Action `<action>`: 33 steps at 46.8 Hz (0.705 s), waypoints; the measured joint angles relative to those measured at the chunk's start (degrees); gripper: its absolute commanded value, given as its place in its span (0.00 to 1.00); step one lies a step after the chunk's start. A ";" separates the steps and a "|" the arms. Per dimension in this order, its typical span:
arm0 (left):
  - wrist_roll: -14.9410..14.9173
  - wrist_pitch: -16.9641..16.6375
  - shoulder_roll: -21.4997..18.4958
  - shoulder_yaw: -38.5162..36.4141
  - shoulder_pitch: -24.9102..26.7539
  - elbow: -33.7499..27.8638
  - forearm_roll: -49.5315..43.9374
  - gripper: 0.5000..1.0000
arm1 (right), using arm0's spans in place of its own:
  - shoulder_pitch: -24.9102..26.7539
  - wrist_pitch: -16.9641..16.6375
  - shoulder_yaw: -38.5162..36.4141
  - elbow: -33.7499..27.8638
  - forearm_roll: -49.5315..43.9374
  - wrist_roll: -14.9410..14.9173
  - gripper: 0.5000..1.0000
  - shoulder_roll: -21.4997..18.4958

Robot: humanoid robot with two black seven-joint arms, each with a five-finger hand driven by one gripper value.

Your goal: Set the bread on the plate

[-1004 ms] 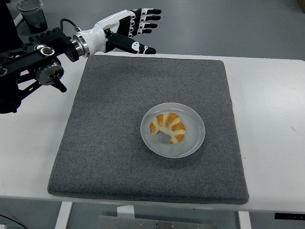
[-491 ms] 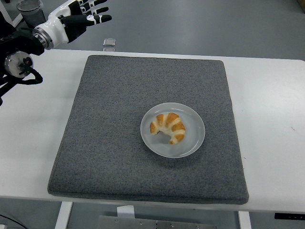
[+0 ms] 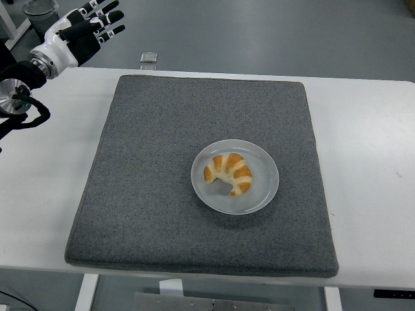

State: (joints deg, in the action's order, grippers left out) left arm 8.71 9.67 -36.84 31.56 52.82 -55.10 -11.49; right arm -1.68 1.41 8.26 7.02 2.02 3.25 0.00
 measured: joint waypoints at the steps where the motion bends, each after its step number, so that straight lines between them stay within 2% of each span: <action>1: -0.05 -0.04 0.05 0.39 -0.34 0.00 -0.23 0.99 | 0.01 0.00 0.00 0.00 0.00 0.00 0.86 0.00; 17: -0.19 -0.27 0.07 2.53 -1.84 1.87 -8.10 0.99 | -0.03 0.00 0.01 -0.01 0.00 0.00 0.86 0.00; 33: -0.18 -0.57 0.45 2.75 -2.47 5.49 -10.70 0.99 | -0.01 0.00 0.01 0.01 0.01 0.00 0.86 0.00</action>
State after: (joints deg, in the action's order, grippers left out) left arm 8.54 9.10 -36.39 34.31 50.34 -49.61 -22.20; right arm -1.69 1.41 8.27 7.03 2.03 3.25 0.00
